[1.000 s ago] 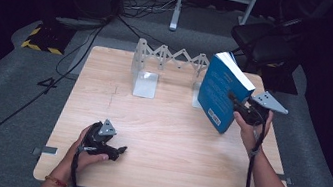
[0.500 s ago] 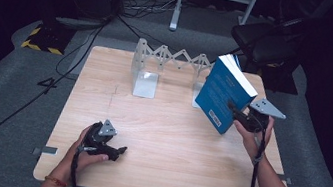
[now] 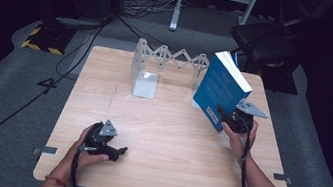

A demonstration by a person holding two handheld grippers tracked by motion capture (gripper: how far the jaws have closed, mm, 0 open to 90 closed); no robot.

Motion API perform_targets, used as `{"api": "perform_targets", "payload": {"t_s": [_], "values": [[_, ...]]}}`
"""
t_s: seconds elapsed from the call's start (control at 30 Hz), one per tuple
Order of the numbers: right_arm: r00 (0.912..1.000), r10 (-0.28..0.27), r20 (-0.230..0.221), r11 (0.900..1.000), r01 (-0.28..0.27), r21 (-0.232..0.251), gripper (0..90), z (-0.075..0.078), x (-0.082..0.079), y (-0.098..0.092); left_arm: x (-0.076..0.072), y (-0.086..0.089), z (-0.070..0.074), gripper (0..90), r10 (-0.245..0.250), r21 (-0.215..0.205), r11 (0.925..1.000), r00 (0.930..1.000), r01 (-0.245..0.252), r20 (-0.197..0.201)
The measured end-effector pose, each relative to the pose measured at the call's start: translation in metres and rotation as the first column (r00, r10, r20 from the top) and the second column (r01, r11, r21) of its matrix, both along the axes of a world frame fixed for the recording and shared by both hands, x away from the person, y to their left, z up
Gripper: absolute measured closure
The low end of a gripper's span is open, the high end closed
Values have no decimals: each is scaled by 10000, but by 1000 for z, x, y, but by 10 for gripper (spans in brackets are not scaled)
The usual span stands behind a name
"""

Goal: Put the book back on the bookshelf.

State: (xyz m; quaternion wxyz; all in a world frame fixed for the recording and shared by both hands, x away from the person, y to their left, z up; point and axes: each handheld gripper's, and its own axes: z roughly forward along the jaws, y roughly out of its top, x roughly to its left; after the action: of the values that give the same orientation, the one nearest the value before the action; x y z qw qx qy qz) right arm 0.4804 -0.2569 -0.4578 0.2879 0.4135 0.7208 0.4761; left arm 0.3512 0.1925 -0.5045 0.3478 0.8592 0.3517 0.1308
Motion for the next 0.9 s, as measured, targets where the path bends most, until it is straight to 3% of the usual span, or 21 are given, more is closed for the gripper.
{"api": "perform_targets", "payload": {"t_s": [0.17, 0.4, 0.47, 0.5, 0.57, 0.67, 0.77, 0.8, 0.9], "values": [[9991, -410, 117, 9991, 410, -58, 610, -1, 11, 14, 0, 0, 0, 148, -34, 8, 10000, 10000, 34, 5], [9989, -470, 45, 9989, 470, -33, 597, 0, 24, 20, 3, -2, 0, 142, -58, 31, 10000, 10000, 58, -18], [9994, -353, 68, 9994, 353, -40, 542, 0, 24, 18, 2, -2, 0, 142, -47, 19, 10000, 10000, 47, -30], [9997, -250, 58, 9997, 250, 14, 465, 1, 22, 13, 3, -2, 0, 142, -41, 15, 10000, 10000, 41, -28], [10000, -72, 54, 10000, 72, 5, 432, 2, 19, 5, 3, -2, 0, 142, -58, 31, 10000, 10000, 58, -20], [9982, 560, 219, 9978, -552, -373, 456, 3, 9, -7, 2, -2, 0, 142, -41, 14, 10000, 10000, 41, -30], [9963, 779, 364, 9954, -756, -592, 586, 2, -1, -9, 3, -2, 0, 142, -61, 26, 10000, 10000, 61, -24], [9965, 689, 464, 9944, -649, -829, 589, 2, -3, -7, 3, -2, 0, 142, -56, 37, 10000, 10000, 56, -18], [9968, 669, 446, 9963, -643, -572, 601, 2, -2, -6, 3, -3, 0, 142, -22, 34, 10000, 10000, 22, -21]]}}
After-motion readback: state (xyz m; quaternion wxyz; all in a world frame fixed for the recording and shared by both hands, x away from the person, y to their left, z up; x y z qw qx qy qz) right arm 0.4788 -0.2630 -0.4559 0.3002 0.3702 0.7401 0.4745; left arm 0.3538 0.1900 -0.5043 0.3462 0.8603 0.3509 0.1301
